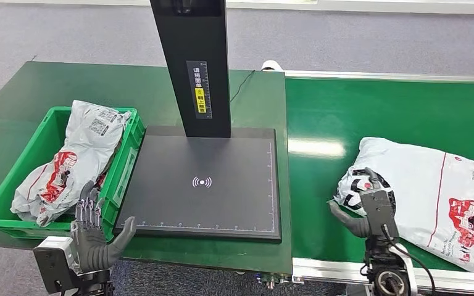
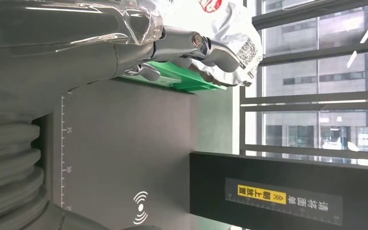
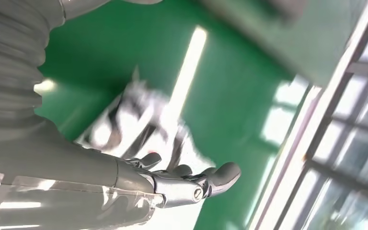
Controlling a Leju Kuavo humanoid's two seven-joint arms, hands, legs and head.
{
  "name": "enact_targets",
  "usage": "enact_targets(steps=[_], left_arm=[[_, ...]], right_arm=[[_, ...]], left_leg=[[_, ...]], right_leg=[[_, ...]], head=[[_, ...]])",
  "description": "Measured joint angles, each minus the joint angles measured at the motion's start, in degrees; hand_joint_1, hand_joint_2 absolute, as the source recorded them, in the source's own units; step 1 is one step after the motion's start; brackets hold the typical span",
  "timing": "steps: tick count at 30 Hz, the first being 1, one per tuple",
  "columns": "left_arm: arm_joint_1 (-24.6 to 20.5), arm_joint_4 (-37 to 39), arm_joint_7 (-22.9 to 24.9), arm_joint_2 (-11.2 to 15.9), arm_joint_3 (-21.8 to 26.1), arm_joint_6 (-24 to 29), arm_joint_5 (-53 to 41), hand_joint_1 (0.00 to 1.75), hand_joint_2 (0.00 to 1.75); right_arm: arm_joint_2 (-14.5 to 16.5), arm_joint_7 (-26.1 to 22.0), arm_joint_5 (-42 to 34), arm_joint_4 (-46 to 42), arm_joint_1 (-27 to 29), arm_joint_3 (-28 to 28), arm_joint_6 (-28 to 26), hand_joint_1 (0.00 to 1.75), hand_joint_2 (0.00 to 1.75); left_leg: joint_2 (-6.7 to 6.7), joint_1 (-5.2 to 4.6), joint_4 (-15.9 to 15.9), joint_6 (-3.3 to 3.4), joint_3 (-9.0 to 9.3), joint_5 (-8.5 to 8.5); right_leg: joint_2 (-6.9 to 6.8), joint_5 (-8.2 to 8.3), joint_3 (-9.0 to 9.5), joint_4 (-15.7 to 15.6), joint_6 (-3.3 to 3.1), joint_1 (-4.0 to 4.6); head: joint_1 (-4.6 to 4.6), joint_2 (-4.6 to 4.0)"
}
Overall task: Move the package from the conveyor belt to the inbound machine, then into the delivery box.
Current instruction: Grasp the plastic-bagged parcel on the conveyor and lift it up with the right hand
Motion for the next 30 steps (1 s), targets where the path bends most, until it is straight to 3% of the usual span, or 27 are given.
enact_targets(steps=[6, 14, 30], left_arm=[[0.09, -0.27, -0.01, -0.03, 0.52, -0.42, -0.10, 0.00, 1.75], [0.08, -0.28, -0.02, -0.15, 0.89, -0.82, -0.09, 0.00, 1.75], [-0.13, -0.26, 0.88, -0.11, 0.95, -0.83, -0.24, 0.00, 1.75]], right_arm=[[-2.27, 2.20, 2.86, 3.03, -1.51, -5.40, -0.20, 0.00, 1.75], [-7.53, 3.26, 7.17, 11.07, -6.28, -10.31, -0.37, 0.00, 1.75], [-14.69, 13.28, 21.82, 19.80, -11.05, -7.22, 9.36, 0.00, 1.75]], left_leg=[[0.00, -0.01, 0.00, 0.00, -0.01, -0.01], [0.00, -0.02, 0.01, 0.01, 0.01, 0.00], [0.00, -0.02, 0.02, 0.02, 0.00, 0.01]], right_leg=[[0.00, 0.01, -0.02, 0.00, 0.01, -0.02], [0.00, 0.02, 0.02, 0.00, 0.02, -0.03], [0.00, 0.02, 0.02, 0.00, 0.03, -0.03]], head=[[-0.02, 0.00], [-0.01, 0.00], [-0.02, 0.00]])
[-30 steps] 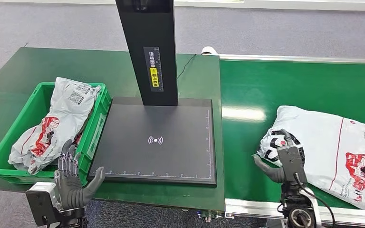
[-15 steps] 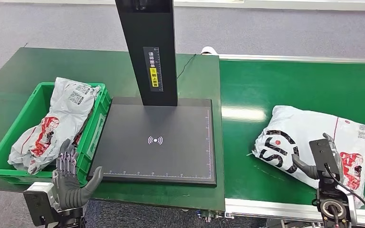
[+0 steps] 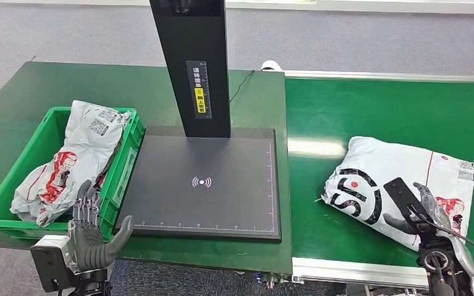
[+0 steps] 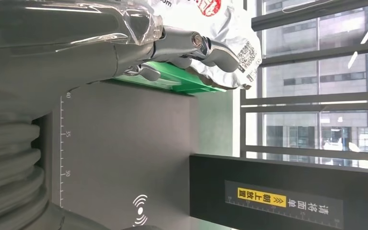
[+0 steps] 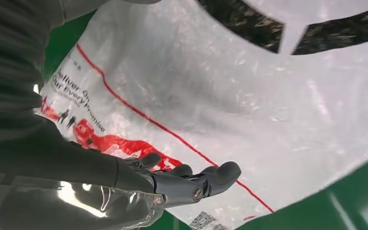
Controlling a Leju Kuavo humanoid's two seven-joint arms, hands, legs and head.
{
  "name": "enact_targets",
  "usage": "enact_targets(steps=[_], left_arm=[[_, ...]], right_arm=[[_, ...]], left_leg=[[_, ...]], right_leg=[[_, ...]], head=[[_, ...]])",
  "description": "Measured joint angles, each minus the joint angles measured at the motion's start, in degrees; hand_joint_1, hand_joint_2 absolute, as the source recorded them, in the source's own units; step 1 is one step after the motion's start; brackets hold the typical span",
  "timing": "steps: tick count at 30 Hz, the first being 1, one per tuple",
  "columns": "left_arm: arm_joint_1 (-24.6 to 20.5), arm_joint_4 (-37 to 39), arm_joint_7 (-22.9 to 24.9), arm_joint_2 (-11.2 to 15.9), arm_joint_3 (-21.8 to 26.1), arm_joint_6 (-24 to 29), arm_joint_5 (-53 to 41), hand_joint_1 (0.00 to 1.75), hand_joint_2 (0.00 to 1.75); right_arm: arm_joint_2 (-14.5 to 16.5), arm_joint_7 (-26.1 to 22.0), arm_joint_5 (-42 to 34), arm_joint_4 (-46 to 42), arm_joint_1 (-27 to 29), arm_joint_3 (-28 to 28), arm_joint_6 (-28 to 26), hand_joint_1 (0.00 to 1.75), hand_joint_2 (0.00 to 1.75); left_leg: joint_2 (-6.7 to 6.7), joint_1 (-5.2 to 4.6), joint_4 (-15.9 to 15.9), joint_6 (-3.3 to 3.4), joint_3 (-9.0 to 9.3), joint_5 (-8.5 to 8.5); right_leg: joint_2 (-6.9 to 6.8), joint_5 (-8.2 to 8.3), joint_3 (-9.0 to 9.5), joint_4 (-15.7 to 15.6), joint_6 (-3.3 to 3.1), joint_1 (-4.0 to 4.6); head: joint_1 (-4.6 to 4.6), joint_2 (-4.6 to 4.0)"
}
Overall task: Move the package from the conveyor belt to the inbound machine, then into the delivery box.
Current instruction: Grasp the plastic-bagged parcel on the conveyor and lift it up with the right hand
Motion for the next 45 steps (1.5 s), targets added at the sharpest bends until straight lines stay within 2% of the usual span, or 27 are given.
enact_targets(steps=[13, 22, 31, 32, 35, 36, 45], left_arm=[[-0.88, 0.00, 1.41, 0.01, -0.12, -0.96, -0.96, 0.00, 1.75], [-1.33, 0.28, 1.57, 0.04, -0.59, -0.32, -1.02, 0.00, 1.75], [-1.79, 0.63, 1.57, 0.16, -0.88, 0.04, -0.89, 0.00, 1.75], [-1.79, 0.63, 1.57, 0.17, -0.89, 0.07, -0.89, 0.00, 1.75], [-1.79, 0.64, 1.57, 0.19, -0.94, 0.08, -0.89, 0.00, 1.75], [-1.79, 0.64, 1.57, 0.20, -0.98, 0.08, -0.89, 0.00, 1.75], [-1.85, 0.68, 2.06, 0.20, -1.27, 0.32, -1.10, 0.00, 1.75]], right_arm=[[-8.17, 9.70, 13.98, 4.04, -2.03, 6.46, 10.28, 0.00, 1.75], [-12.23, 8.59, 15.60, 6.24, -2.03, 9.54, 15.91, 0.00, 1.75], [-13.43, 6.61, 14.30, 8.35, -2.21, 13.24, 16.29, 0.00, 1.75], [-13.38, 6.61, 14.30, 8.45, -2.23, 13.68, 16.29, 0.19, 1.75], [-13.15, 6.62, 14.32, 8.72, -2.24, 14.94, 16.29, 1.48, 1.75], [-13.06, 6.63, 14.37, 8.80, -2.20, 15.33, 16.29, 1.73, 1.75], [-12.47, 6.28, 14.84, 8.56, -1.72, 18.39, 16.31, 1.75, 1.75]], left_leg=[[-0.02, -0.01, 0.00, 0.00, -0.01, -0.01], [-0.02, -0.01, 0.00, 0.00, -0.01, -0.01], [-0.02, -0.01, 0.00, 0.00, -0.01, -0.01], [-0.02, -0.01, 0.00, 0.00, -0.01, -0.01], [-0.02, -0.01, 0.00, 0.00, -0.01, -0.01], [-0.02, -0.01, 0.00, 0.00, -0.01, -0.01], [-0.01, 0.00, 0.01, 0.00, 0.11, -0.01]], right_leg=[[-0.02, 0.00, -0.01, 0.00, 0.00, -0.01], [-0.02, 0.00, -0.01, -0.01, 0.00, -0.02], [-0.01, 0.00, -0.01, -0.01, 0.00, -0.01], [-0.01, 0.00, -0.01, -0.01, 0.00, -0.01], [-0.01, 0.00, -0.01, -0.01, 0.00, -0.01], [-0.01, 0.00, -0.01, -0.01, 0.00, -0.01], [-0.02, -0.01, 0.10, -0.01, 0.01, 0.00]], head=[[-0.01, 0.00], [-0.01, 0.00], [-0.01, 0.01], [-0.01, 0.01], [-0.01, 0.00], [-0.01, 0.00], [0.00, 0.00]])
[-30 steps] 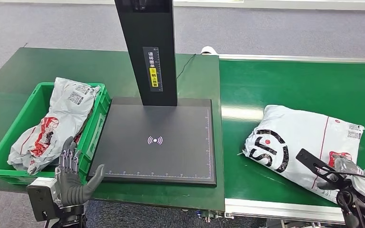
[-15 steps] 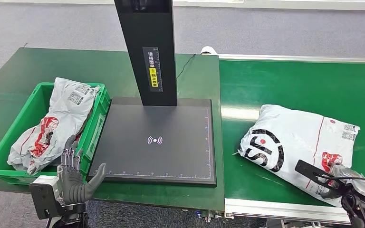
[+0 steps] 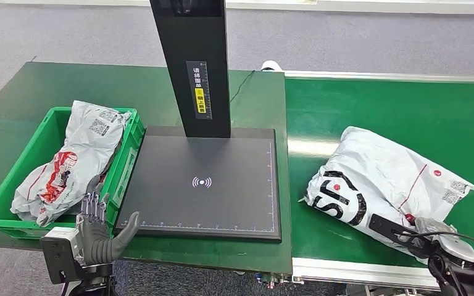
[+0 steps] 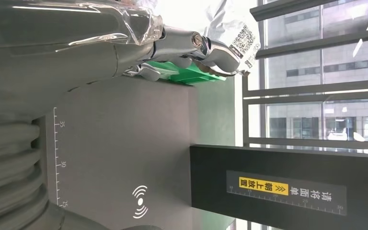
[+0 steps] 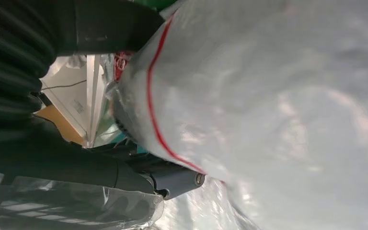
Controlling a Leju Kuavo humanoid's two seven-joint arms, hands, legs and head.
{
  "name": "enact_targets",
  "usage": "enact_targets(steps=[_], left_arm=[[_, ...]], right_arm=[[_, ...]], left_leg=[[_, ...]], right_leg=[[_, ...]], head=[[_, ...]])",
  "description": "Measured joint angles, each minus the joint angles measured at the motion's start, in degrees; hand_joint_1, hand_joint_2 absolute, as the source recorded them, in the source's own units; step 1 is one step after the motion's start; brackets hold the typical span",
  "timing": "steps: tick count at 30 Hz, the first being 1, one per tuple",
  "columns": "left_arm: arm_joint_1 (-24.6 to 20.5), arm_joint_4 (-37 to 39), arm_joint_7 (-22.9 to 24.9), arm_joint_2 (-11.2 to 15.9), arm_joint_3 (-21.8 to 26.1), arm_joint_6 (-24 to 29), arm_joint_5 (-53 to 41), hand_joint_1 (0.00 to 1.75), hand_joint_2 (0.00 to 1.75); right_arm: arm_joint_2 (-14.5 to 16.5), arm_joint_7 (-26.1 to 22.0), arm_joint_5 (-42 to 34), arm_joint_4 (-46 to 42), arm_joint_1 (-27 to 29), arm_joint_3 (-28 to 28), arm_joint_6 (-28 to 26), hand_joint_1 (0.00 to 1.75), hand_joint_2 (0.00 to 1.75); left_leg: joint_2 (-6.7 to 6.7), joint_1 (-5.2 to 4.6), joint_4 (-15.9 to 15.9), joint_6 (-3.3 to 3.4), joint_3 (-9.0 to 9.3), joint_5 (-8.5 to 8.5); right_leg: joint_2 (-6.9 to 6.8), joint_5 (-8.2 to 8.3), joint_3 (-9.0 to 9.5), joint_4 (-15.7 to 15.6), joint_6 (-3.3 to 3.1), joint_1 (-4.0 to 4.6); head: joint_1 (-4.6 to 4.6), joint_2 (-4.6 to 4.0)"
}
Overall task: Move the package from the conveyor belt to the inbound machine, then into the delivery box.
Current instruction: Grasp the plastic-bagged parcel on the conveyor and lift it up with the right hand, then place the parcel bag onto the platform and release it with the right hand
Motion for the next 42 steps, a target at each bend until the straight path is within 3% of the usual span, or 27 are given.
enact_targets(steps=[7, 12, 20, 25, 30, 34, 42], left_arm=[[0.24, -0.39, -0.01, -0.01, 0.21, 0.50, -0.47, 0.00, 1.75], [1.36, -1.85, -0.05, -0.43, 1.14, -0.23, -1.45, 0.00, 1.75], [2.83, -2.66, -1.07, -1.47, 1.92, -0.01, -1.72, 0.00, 1.75], [2.28, -2.51, -1.49, -1.68, 2.03, 0.63, -1.16, 0.00, 1.75], [1.37, -1.69, -2.32, -1.55, 1.73, 1.11, 0.07, 0.00, 1.75], [0.87, -0.84, -3.13, -1.16, 1.28, 1.66, 1.00, 0.00, 1.75], [-0.26, 0.75, -3.99, 0.11, 0.19, 2.54, 2.34, 0.00, 1.75]], right_arm=[[0.78, -1.48, -0.34, -2.11, 0.16, 1.44, -3.12, 1.75, 1.75], [4.15, -5.82, -4.26, -3.32, -1.78, 0.72, -14.96, 1.75, 1.75], [11.86, -14.29, -12.79, -10.60, -2.86, -5.78, -34.01, 1.75, 1.75], [15.44, -21.23, -19.68, -14.39, -3.15, -9.11, -41.16, 1.75, 1.75], [18.28, -24.54, -26.63, -17.30, -3.19, -8.98, -39.95, 1.75, 1.75], [20.08, -24.47, -30.99, -18.29, -3.57, -5.57, -33.69, 1.75, 1.75], [22.93, -22.30, -39.35, -15.88, -7.38, 11.10, -15.74, 1.75, 1.75]], left_leg=[[0.02, 0.00, -0.01, 0.00, 0.04, 0.00], [0.05, 0.00, -0.01, 0.00, 0.08, 0.01], [-0.02, 0.00, -0.01, 0.01, -0.03, 0.03], [-0.01, 0.00, -0.01, 0.01, -0.03, 0.03], [0.00, 0.01, -0.01, 0.01, -0.01, 0.03], [0.03, 0.02, -0.02, 0.00, -0.01, 0.03], [0.03, 0.03, -0.02, -0.01, -0.04, 0.04]], right_leg=[[0.03, 0.01, 0.13, 0.00, -0.01, 0.01], [0.08, 0.02, 0.11, 0.01, -0.02, 0.02], [-0.02, 0.00, 0.03, 0.01, -0.01, 0.02], [-0.02, 0.01, 0.02, 0.01, -0.01, 0.01], [0.00, 0.01, 0.03, 0.01, -0.02, 0.03], [0.03, 0.01, 0.03, 0.03, -0.02, 0.05], [0.03, 0.01, -0.03, 0.04, -0.02, 0.06]], head=[[0.01, 0.00], [0.00, 0.00], [0.00, 0.00], [0.00, 0.00], [-0.01, 0.00], [0.00, 0.00], [0.00, 0.01]])
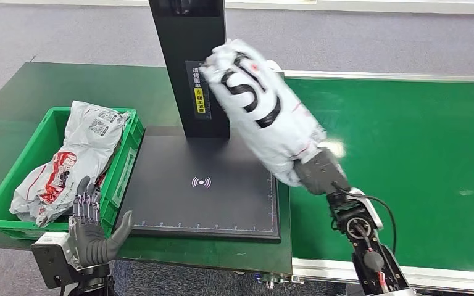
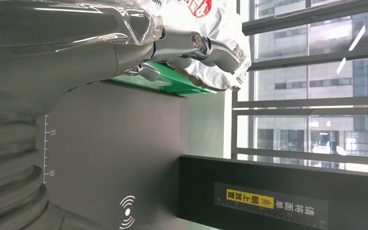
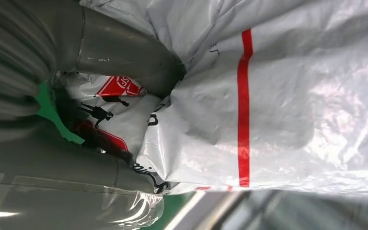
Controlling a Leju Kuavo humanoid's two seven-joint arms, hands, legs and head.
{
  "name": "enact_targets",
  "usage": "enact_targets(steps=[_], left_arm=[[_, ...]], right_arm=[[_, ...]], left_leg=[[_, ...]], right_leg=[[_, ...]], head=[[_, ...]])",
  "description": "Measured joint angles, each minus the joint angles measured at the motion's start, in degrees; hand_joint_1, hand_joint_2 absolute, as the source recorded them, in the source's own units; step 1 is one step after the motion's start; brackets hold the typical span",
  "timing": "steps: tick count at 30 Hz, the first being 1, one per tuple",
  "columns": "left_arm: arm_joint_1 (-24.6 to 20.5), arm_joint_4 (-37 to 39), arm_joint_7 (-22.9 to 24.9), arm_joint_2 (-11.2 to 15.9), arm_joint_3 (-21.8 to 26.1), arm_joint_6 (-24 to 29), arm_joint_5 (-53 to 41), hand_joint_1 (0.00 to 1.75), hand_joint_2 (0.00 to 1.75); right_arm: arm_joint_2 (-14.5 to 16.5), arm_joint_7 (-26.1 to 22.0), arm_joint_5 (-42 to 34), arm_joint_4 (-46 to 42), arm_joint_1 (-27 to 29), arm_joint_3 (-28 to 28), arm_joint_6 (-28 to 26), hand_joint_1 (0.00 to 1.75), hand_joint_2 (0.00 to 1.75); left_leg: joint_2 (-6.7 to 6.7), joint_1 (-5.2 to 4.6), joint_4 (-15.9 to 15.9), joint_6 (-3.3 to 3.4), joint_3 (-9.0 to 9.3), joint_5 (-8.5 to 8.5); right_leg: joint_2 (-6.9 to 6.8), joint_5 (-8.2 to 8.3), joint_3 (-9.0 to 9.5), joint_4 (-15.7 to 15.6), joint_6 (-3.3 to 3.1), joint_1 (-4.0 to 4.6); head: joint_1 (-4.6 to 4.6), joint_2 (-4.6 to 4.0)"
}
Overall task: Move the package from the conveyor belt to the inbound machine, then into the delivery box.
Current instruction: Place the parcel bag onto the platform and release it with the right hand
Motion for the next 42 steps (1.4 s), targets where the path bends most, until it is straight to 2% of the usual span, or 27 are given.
enact_targets(steps=[3, 6, 13, 17, 20, 23, 25, 29, 33, 37, 42], left_arm=[[-0.58, 0.67, -0.03, 0.44, -0.33, 0.16, 0.23, 0.00, 1.75], [-0.95, 1.21, -0.05, 0.73, -0.36, 0.54, 0.32, 0.00, 1.75], [-1.01, 1.43, 0.17, 0.93, -0.37, 1.24, 0.02, 0.00, 1.75], [-1.02, 1.43, 0.79, 0.94, -0.36, 1.15, -0.47, 0.00, 1.75], [-1.02, 1.42, 0.98, 0.94, -0.33, 1.16, -0.92, 0.00, 1.75], [-0.77, 1.18, 0.87, 0.93, -0.25, 1.73, -1.66, 0.00, 1.75], [-0.38, 0.61, 0.35, 0.87, -0.02, 3.07, -2.32, 0.00, 1.75], [0.33, -0.90, -2.32, 0.27, 1.54, 7.91, -3.36, 0.00, 1.75], [0.49, -2.11, -5.05, -0.57, 3.48, 12.36, -3.58, 0.00, 1.75], [1.06, -4.09, -7.34, -1.53, 5.44, 16.24, -4.22, 0.00, 1.75], [1.67, -6.93, -9.09, -2.49, 7.21, 19.16, -5.86, 0.00, 1.75]], right_arm=[[0.50, 0.42, -2.31, 2.34, -1.82, 6.98, 5.56, 1.75, 1.75], [0.93, 0.80, -3.56, 4.55, -2.98, 12.35, 8.52, 1.75, 1.75], [1.33, 5.05, -2.19, 9.52, -6.06, 20.86, 9.88, 1.71, 1.75], [1.29, 6.87, -0.80, 11.55, -7.47, 23.41, 10.29, 0.03, 1.75], [1.08, 7.46, 0.14, 12.14, -7.74, 24.56, 8.96, 0.00, 1.75], [0.72, 6.16, -1.20, 11.59, -7.14, 24.26, 4.52, 0.00, 1.75], [0.51, 2.90, -3.73, 9.58, -5.62, 22.66, -0.12, 0.00, 1.75], [0.73, -7.18, -12.45, 0.93, -0.08, 16.69, -7.02, 0.00, 1.75], [1.81, -11.18, -17.19, -7.61, 5.05, 11.83, -8.72, 0.00, 1.75], [2.93, -11.48, -18.35, -13.38, 8.43, 9.46, -9.14, 0.00, 1.75], [3.82, -11.65, -18.92, -16.01, 10.46, 7.99, -9.06, 0.00, 1.75]], left_leg=[[-0.02, 0.00, 0.00, 0.00, -0.01, 0.01], [-0.02, -0.01, 0.00, 0.00, -0.01, 0.01], [-0.02, -0.01, 0.00, 0.00, -0.01, 0.00], [-0.02, 0.00, 0.00, -0.01, 0.02, 0.01], [-0.02, -0.01, 0.00, -0.01, 0.03, 0.01], [-0.02, -0.01, 0.00, 0.00, 0.02, 0.01], [-0.03, -0.01, 0.01, 0.00, 0.01, 0.01], [-0.04, 0.00, 0.01, -0.01, -0.03, -0.01], [-0.01, 0.00, 0.00, -0.02, -0.05, -0.03], [-0.01, 0.00, -0.01, -0.02, -0.03, -0.03], [-0.02, 0.00, 0.00, -0.02, -0.02, -0.02]], right_leg=[[-0.04, 0.00, 0.01, 0.00, 0.00, 0.00], [-0.02, 0.00, 0.00, 0.00, 0.00, -0.01], [-0.02, 0.00, -0.01, 0.00, 0.00, -0.01], [-0.02, 0.00, 0.00, 0.00, 0.00, -0.01], [-0.02, 0.00, 0.00, 0.00, 0.00, -0.01], [-0.02, 0.00, 0.01, 0.00, 0.00, -0.01], [-0.03, 0.00, 0.01, 0.00, 0.00, -0.01], [-0.03, -0.02, -0.02, 0.00, 0.00, -0.01], [-0.01, -0.03, -0.06, 0.00, -0.02, 0.00], [-0.02, -0.04, -0.05, 0.00, -0.03, 0.00], [-0.02, -0.03, -0.03, 0.00, -0.02, -0.01]], head=[[0.01, -0.01], [0.01, -0.01], [0.00, -0.01], [0.00, -0.01], [0.00, -0.01], [0.01, -0.01], [0.01, -0.01], [-0.01, -0.01], [-0.02, -0.01], [-0.02, -0.01], [-0.02, -0.01]])
